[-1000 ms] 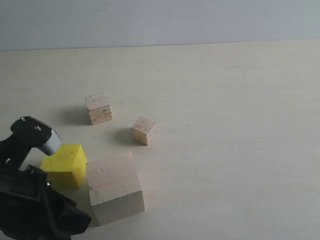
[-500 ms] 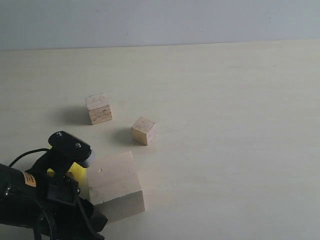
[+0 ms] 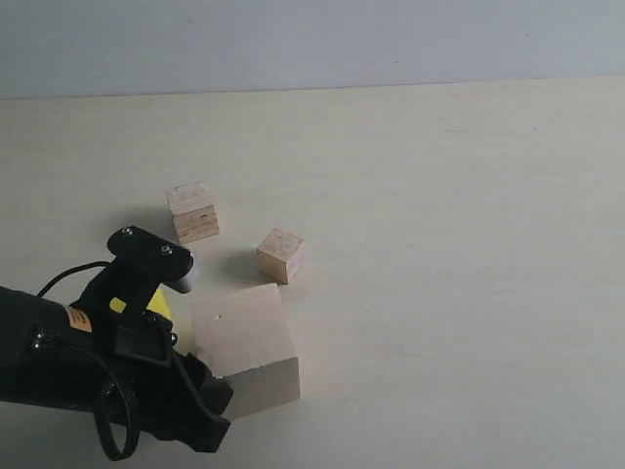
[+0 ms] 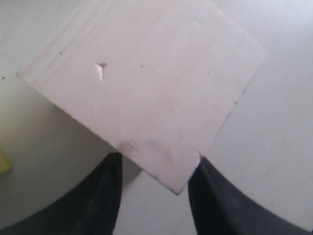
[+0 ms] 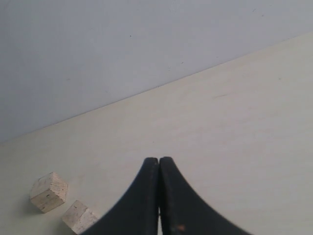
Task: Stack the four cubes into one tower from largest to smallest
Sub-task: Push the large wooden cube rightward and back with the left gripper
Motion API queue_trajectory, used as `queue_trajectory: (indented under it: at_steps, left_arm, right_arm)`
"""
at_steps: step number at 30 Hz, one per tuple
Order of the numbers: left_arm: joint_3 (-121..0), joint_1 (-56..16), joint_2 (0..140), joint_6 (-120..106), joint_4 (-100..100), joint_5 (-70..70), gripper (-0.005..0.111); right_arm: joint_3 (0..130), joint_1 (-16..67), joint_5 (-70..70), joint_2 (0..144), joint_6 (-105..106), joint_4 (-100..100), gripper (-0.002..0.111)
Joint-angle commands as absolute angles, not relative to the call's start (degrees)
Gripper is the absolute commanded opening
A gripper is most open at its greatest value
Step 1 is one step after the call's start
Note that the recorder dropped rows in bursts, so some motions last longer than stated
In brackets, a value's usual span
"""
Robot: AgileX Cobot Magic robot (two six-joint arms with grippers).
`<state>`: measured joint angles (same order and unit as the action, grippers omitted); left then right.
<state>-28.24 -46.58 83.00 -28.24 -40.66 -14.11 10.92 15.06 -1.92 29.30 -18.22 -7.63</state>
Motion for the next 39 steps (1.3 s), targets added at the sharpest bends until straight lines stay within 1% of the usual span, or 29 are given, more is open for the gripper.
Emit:
queue_trajectory:
  at_steps: [1,8,18,25,33,39]
  left_arm:
    - [-30.2,-46.9,84.5,-28.4,-41.2,-13.1,0.043]
    - [-30.5,-46.9,86.3,-28.3,-41.2,-8.6,0.043]
    - [-34.5,-46.9,88.7,-28.3,-41.2,-7.5,0.043]
    - [-37.2,-46.8,92.1,-28.3,-41.2,-4.0,0.043]
    - [-42.5,-43.6,98.4,-28.3,-41.1,-3.5,0.043]
    - [-46.4,-41.2,99.7,-28.5,-39.5,-3.3,0.043]
  right_arm:
    - [11.3,15.3,-1.6,29.4,-18.3,-7.5,0.000]
    - [11.3,15.3,-1.8,29.4,-18.3,-7.5,0.000]
    - [11.3,15.3,-1.9,29.4,-18.3,-7.5,0.000]
    - [11.3,15.3,-2.0,29.4,-18.3,-7.5,0.000]
    - [11.3,15.3,-3.2,29.4,-18.2,-7.5,0.000]
    - [11.3,15.3,-3.2,29.4,-18.2,-7.5,0.000]
